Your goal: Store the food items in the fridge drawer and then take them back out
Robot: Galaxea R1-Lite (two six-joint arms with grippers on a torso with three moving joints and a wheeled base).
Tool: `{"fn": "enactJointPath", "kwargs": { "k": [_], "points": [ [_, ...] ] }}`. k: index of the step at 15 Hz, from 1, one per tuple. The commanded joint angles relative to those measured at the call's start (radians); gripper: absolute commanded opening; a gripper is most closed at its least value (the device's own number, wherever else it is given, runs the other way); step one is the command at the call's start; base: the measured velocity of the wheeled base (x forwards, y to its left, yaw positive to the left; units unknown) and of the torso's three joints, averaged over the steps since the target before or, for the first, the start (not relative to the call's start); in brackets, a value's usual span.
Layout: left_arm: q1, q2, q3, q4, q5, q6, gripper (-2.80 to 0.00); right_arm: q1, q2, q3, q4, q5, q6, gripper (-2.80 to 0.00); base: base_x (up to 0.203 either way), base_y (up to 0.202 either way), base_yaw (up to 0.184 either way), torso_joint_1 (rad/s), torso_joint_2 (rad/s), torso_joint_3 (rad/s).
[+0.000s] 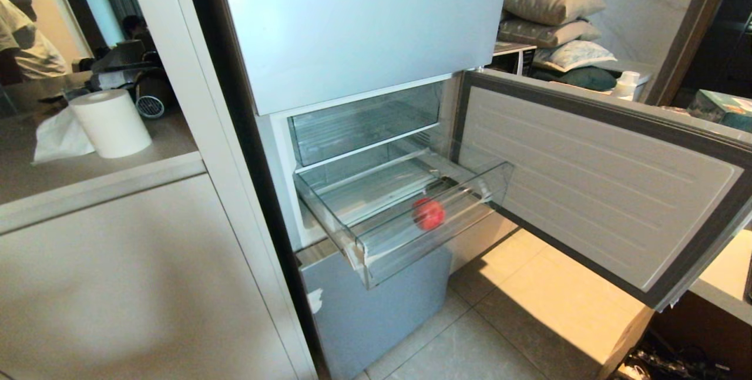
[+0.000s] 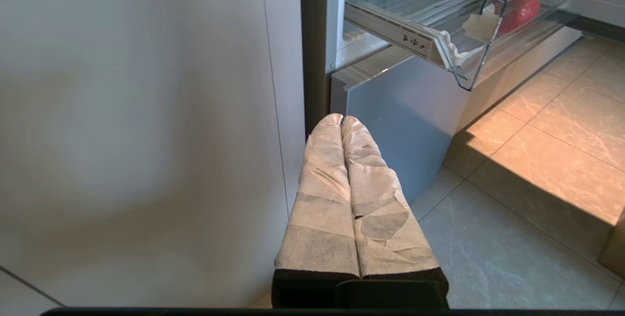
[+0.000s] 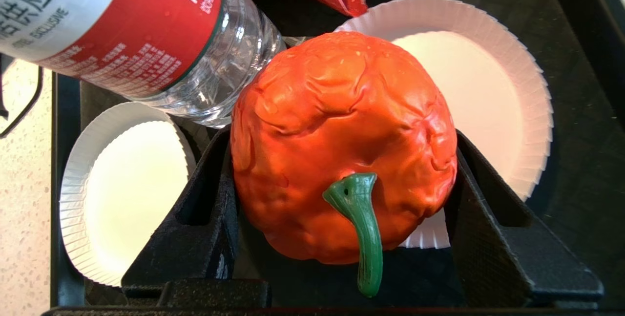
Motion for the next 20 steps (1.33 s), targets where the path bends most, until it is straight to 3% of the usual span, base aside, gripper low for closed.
{"fn": "enactJointPath", "kwargs": {
  "k": [1,14,15,20],
  "points": [
    [0.000,0.001,0.002,0.000,0.000,0.000,-2.80,-0.010,-0.006,0.002,-0.002,0.001,0.002,-2.80,0.000,0.000,0.000,0.000,0.00,0.000],
    [0.000,0.001,0.002,0.000,0.000,0.000,-2.80,-0.034,0.000,-0.003,-0.003,0.008,0.002,-2.80,0.000,0.000,0.000,0.000,0.00,0.000],
    [0.000,0.001,0.002,0.000,0.000,0.000,-2.80,-0.034,0.002,-0.003,-0.003,0.008,0.002,0.00,0.000,0.000,0.000,0.000,0.00,0.000],
    [0.000,0.001,0.002,0.000,0.000,0.000,-2.80,-0.034,0.013,-0.016,-0.002,0.008,0.002,0.00,0.000,0.000,0.000,0.000,0.00,0.000]
  ]
}}
